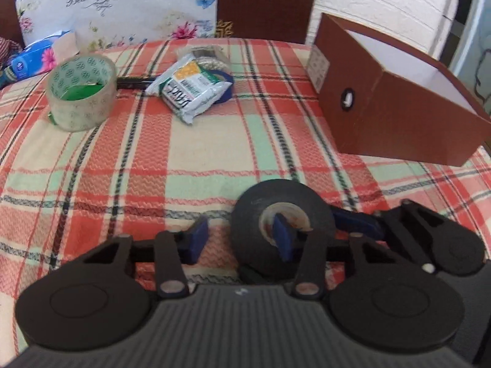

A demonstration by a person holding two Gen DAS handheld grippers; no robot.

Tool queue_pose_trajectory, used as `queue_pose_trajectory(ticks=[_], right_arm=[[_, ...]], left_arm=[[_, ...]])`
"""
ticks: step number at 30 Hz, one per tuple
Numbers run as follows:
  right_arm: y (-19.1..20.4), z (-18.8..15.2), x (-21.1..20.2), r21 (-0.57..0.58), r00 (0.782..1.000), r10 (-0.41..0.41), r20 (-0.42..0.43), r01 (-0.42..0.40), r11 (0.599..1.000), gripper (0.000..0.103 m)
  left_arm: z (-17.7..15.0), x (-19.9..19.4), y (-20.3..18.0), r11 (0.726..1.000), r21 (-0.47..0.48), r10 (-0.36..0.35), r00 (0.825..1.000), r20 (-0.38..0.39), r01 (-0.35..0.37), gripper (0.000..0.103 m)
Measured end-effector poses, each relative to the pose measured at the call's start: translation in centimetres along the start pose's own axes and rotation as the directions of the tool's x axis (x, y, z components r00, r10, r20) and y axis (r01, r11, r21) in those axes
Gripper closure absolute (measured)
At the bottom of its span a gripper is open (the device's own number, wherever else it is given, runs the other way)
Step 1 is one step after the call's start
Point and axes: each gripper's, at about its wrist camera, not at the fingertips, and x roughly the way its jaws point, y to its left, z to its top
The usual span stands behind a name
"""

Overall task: Organize objects
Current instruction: 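Grasp the black tape roll with the left gripper and lift it toward the box, then lower the black tape roll into the box and open the left gripper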

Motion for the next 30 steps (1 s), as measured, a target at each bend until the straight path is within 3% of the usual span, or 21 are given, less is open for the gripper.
queue_pose_trajectory(ticks=[3, 7, 10, 14, 18, 21, 22, 24, 25, 26, 27, 28, 30], right_arm=[[0.1, -0.4, -0.7, -0.004, 0.999, -0.003, 0.035, 0.003, 1.000, 0.029], [-0.1, -1.1, -3.6, 0.019, 0.982, -0.070, 0.175, 0.067, 0.998, 0.028], [-1.4, -0.8, -5.5, 0.044, 0.947, -0.158, 0.281, 0.152, 0.987, 0.028], [-4.6, 0.3, -7.6, 0.103, 0.874, -0.295, 0.386, 0.278, 0.955, 0.028], [-9.7, 0.6, -8.2, 0.175, 0.827, -0.407, 0.389, 0.367, 0.914, 0.028], [-14.4, 0.7, -8.2, 0.259, 0.812, -0.472, 0.344, 0.402, 0.879, 0.028], [-16.0, 0.9, -8.0, 0.278, 0.809, -0.489, 0.327, 0.413, 0.868, 0.028], [-18.7, 1.4, -6.9, 0.278, 0.798, -0.529, 0.290, 0.459, 0.844, 0.027], [-19.8, 1.4, -6.0, 0.268, 0.780, -0.562, 0.275, 0.500, 0.824, 0.005], [-20.7, 1.3, -5.8, 0.283, 0.763, -0.578, 0.289, 0.509, 0.813, 0.003], [-21.5, 1.2, -5.9, 0.302, 0.756, -0.591, 0.280, 0.515, 0.802, 0.009], [-22.0, 1.2, -5.8, 0.312, 0.764, -0.595, 0.249, 0.518, 0.796, 0.010], [-22.1, 0.2, -6.4, 0.365, 0.791, -0.554, 0.261, 0.450, 0.815, 0.015]], left_arm=[[0.7, -1.0, -0.8, 1.000, 0.004, -0.002, 1.000, -0.001, 0.002, 0.069], [2.4, -3.9, -3.5, 0.997, 0.075, -0.032, 0.995, 0.096, 0.024, 0.069], [4.6, -5.2, -6.6, 0.986, 0.159, -0.079, 0.980, 0.182, 0.050, 0.069], [7.9, -4.5, -11.5, 0.961, 0.265, -0.147, 0.962, 0.231, 0.083, 0.069], [10.2, -1.9, -16.9, 0.927, 0.348, -0.216, 0.956, 0.201, 0.136, 0.069], [11.0, -0.3, -21.0, 0.903, 0.410, -0.237, 0.947, 0.217, 0.132, 0.068], [11.4, 0.2, -22.2, 0.902, 0.415, -0.229, 0.945, 0.232, 0.117, 0.067], [12.2, 1.9, -23.8, 0.912, 0.403, -0.187, 0.955, 0.231, 0.081, 0.049], [12.4, 2.8, -24.1, 0.918, 0.394, -0.144, 0.960, 0.238, 0.041, 0.050], [12.6, 3.4, -24.2, 0.924, 0.383, -0.107, 0.966, 0.235, 0.010, 0.048], [12.4, 3.7, -23.8, 0.928, 0.371, -0.112, 0.969, 0.222, 0.023, 0.045], [12.1, 3.5, -23.3, 0.933, 0.358, -0.126, 0.966, 0.226, 0.038, 0.043], [11.1, 2.6, -22.9, 0.932, 0.360, -0.134, 0.959, 0.249, 0.037, 0.037]])
